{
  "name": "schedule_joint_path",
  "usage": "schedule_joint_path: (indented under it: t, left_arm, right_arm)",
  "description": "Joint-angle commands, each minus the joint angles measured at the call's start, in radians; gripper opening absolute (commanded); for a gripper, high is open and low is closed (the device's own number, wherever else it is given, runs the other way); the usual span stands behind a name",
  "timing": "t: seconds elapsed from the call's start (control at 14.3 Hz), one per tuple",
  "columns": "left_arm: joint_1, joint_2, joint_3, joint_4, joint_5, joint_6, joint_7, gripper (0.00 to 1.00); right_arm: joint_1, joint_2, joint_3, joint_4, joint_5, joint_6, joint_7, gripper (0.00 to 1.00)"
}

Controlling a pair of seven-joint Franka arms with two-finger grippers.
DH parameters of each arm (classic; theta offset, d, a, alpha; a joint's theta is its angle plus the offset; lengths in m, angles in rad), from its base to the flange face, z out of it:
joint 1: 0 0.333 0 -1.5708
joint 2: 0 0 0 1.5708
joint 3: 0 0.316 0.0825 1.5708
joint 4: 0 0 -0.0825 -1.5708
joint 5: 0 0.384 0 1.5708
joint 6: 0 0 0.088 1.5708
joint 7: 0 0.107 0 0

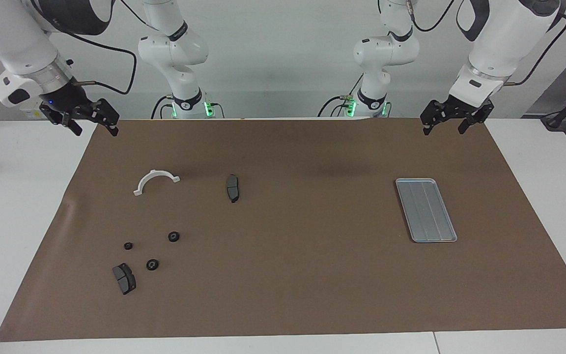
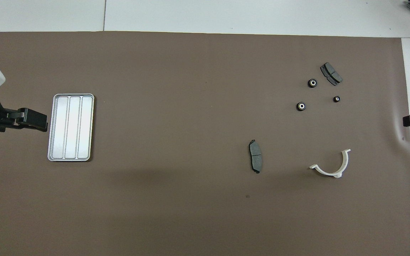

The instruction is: Place bearing gear from tray to pile

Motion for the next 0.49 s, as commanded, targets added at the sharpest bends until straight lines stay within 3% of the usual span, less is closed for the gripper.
schedule_joint_path:
  t: [0.0,0.42]
  left_arm:
    - [0.055,-0.032,-0.007,-0.03,-0.011,0.015,0.003,1.0]
    - [0.058,0.002,-0.009,0.043,-0.04,0.006,0.001,1.0]
  right_arm:
    - [-0.006,-0.004,0.012,0.008,-0.005,-0.008,-0.016,1.0]
    - [0.078,-0.021,0.021,0.001,-0.143,-0.011,-0.021,1.0]
